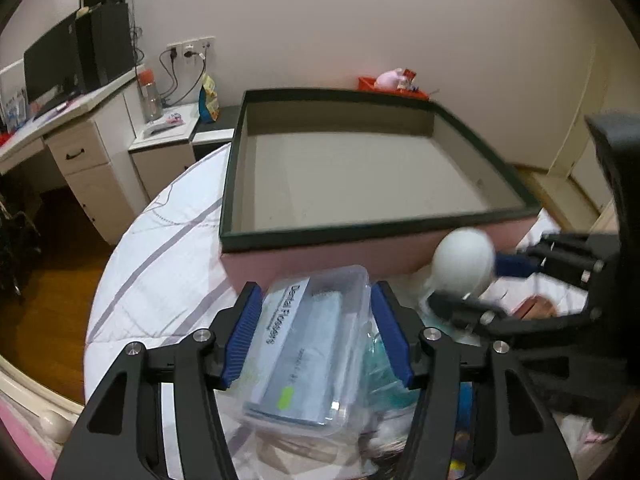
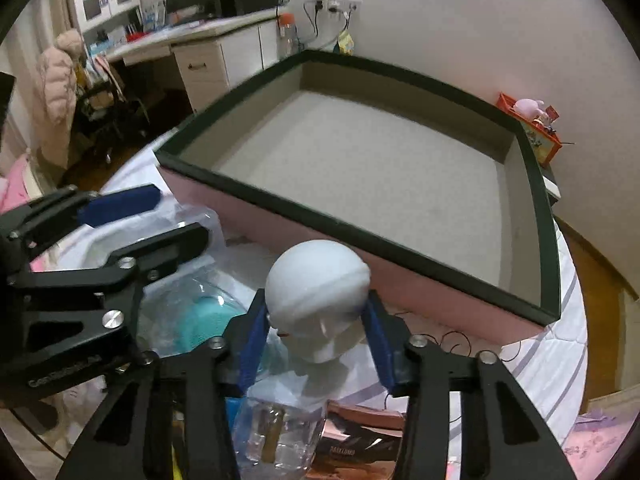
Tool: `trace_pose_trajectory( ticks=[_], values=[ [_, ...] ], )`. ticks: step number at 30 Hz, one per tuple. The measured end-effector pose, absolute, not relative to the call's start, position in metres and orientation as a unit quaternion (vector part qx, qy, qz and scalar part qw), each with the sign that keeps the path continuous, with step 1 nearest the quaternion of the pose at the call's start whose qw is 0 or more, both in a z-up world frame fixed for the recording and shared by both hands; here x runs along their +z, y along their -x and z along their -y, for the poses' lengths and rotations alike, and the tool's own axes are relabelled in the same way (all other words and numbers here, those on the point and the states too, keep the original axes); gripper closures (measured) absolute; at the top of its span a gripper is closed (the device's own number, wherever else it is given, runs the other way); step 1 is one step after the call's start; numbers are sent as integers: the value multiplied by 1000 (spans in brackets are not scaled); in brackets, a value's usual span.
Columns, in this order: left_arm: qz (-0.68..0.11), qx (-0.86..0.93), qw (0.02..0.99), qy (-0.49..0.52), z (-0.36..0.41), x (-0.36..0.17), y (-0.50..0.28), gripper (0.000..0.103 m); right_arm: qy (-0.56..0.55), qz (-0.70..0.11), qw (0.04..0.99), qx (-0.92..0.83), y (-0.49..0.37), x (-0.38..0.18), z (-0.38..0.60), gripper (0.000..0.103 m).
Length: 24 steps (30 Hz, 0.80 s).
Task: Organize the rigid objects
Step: 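Lift the flosser case with left tool while right tool lifts white figure, then carry both items into the pink box and open both tools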
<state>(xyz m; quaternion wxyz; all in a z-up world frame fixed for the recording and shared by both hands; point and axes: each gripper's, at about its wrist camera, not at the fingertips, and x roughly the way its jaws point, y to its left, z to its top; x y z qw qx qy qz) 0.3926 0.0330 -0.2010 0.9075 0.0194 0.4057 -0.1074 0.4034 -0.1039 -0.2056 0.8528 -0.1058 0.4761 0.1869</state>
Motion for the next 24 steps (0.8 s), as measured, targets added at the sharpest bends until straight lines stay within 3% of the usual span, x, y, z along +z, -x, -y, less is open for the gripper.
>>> trace_pose_trajectory(
  ticks=[5,6,8,12,14,16,17,18,21,24],
  values=[
    [-406,-114,907,-27,-34,-204,-388,39,110,-473,855,185,-402,-206,107,58],
    [-402,-115,908,-33,-32,-203,-387,52,109,-471,856,184,-402,-205,108,58],
    [-382,-119,915,-40,-30,-195,-382,66,109,-468,858,182,-402,-203,108,58],
    [-391,-126,910,-52,-28,-191,-381,73,101,-452,867,185,-395,-195,109,58],
    [-395,-134,908,-37,-34,-189,-379,67,101,-454,866,186,-395,-193,109,58],
    [-397,-131,908,-9,-45,-191,-378,50,100,-456,864,186,-395,-194,109,58],
    [-399,-121,909,-4,-52,-194,-377,37,98,-458,863,188,-395,-195,109,58],
    [-400,-114,909,-1,-58,-196,-377,31,96,-458,863,189,-394,-195,109,58],
    [-404,-111,908,-2,-64,-202,-371,29,94,-459,863,190,-394,-197,109,58],
    [-414,-105,904,-11,-65,-210,-367,17,89,-461,862,192,-395,-198,110,58]
  ],
)
